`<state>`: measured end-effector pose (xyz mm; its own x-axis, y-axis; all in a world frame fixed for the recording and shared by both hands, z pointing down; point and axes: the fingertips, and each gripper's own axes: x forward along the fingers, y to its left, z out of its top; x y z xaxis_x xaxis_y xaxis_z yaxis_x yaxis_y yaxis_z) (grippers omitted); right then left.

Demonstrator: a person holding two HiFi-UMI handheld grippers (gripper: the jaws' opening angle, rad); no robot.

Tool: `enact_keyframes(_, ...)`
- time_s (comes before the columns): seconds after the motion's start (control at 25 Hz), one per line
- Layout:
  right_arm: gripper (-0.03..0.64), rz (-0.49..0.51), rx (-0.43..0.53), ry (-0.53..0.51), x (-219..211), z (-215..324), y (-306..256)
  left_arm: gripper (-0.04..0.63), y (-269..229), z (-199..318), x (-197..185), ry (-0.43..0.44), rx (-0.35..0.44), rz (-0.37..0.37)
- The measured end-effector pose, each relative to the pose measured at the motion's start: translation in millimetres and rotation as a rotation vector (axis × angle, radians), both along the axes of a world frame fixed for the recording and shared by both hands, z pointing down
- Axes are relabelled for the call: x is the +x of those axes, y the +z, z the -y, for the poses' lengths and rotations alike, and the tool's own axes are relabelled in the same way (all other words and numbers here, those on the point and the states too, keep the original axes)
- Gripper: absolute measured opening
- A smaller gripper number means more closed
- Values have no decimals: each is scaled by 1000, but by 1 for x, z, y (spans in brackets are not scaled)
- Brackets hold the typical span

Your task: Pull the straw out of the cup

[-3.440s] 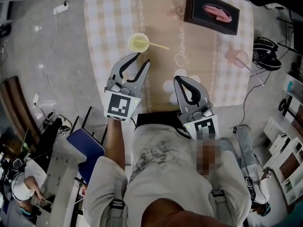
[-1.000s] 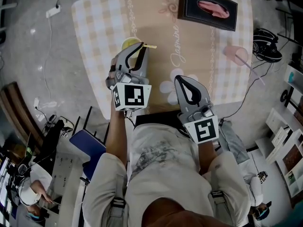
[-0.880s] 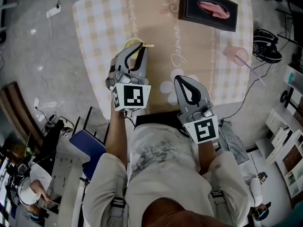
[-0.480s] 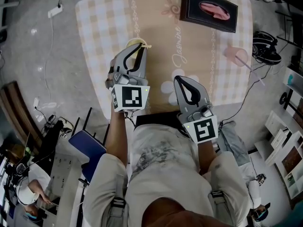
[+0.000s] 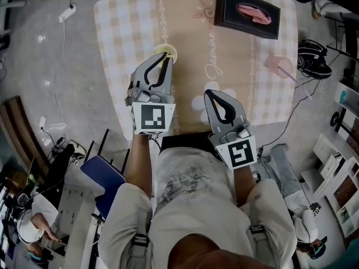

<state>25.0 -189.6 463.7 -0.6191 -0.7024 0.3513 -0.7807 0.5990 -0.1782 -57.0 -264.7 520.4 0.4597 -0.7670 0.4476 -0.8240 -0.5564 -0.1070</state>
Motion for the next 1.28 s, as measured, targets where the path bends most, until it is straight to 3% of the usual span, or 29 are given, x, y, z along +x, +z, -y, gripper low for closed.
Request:
enact_keyframes(1.2, 11, 1, 175, -64, -26, -15, -62, 31, -115, -34, -21, -50, 217, -106)
enact_keyframes(1.28, 11, 4, 187, -67, -26, -17, -66, 31, -124, -40, -23, -75, 217, -154)
